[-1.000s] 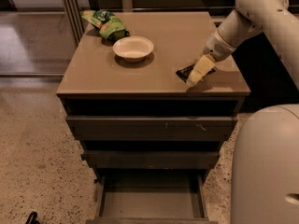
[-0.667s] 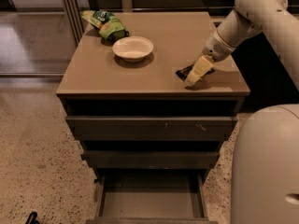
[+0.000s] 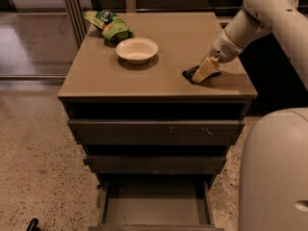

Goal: Place rxbar chocolate into bottom drawer

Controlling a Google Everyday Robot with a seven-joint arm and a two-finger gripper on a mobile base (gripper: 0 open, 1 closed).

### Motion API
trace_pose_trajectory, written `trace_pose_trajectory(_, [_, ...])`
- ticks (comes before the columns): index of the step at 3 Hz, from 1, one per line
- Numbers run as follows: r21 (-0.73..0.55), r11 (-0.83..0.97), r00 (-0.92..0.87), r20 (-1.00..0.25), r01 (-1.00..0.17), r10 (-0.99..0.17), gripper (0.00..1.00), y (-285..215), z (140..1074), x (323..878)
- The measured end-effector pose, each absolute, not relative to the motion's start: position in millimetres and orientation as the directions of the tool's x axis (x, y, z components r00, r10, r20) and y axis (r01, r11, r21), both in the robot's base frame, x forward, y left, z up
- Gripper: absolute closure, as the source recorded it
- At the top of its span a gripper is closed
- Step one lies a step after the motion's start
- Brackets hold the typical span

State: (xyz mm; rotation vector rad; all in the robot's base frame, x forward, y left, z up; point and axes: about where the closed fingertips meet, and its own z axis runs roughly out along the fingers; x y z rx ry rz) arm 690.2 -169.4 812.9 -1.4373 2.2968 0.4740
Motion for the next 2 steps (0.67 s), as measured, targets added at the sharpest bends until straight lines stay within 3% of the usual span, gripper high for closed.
trace_pose_trajectory(1, [0.078, 0.417, -0.399, -0.492, -0.905, -0.774, 0.87, -169.4, 812.9, 690.2])
trace_pose_trajectory(2, [0.082, 0.414, -0.398, -0.493, -0.907, -0.773, 1.0, -168.1, 814.2, 690.7])
